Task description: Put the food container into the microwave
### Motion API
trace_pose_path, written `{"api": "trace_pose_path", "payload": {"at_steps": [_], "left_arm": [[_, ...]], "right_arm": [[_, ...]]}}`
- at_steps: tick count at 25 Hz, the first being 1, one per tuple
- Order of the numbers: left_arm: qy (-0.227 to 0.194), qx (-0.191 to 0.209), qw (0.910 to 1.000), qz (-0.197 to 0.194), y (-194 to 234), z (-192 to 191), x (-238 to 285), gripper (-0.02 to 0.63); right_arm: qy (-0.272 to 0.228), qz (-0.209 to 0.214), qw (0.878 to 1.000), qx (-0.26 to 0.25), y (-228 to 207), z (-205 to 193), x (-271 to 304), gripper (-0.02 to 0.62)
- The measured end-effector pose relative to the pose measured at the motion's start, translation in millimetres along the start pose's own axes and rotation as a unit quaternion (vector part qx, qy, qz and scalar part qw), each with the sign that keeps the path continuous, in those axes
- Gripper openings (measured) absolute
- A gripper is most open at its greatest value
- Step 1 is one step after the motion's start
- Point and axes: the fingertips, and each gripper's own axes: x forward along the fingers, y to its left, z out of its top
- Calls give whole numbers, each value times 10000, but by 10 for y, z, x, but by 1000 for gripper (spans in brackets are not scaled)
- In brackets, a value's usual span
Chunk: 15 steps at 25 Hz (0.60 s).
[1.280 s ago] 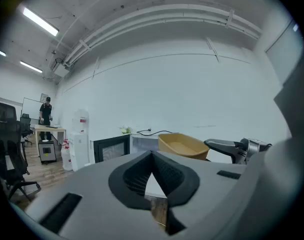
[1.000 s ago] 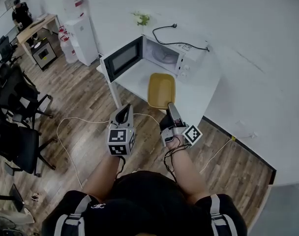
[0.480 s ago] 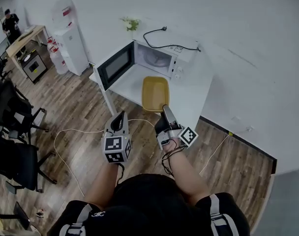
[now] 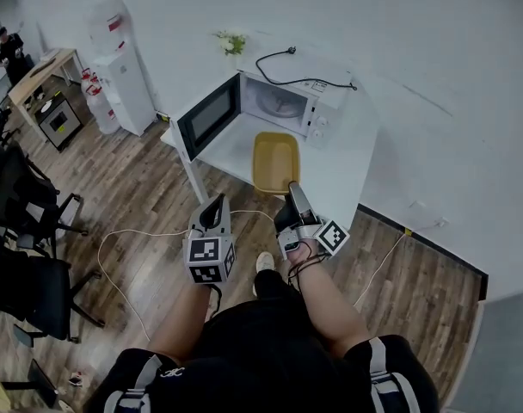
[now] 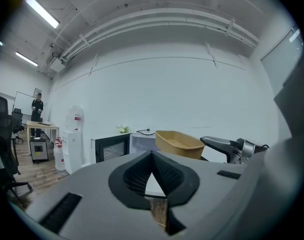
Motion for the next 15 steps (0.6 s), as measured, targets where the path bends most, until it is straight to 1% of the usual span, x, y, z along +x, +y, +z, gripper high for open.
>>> {"api": "trace_pose_path", "payload": {"at_steps": [3,8,15], "left_arm": [[30,27,10000,-18,92,-43,131,12],[93,118,9998,-107,169,-47,441,12],[137,176,9996,-155,400,-21,1079,12]], "right_arm": [[-76,-30,10000,48,-138,25,109,235],[-225,-154,9996,115,-421,192,354,235],[-390,-231,9988,200,-868,480,867,238]]}}
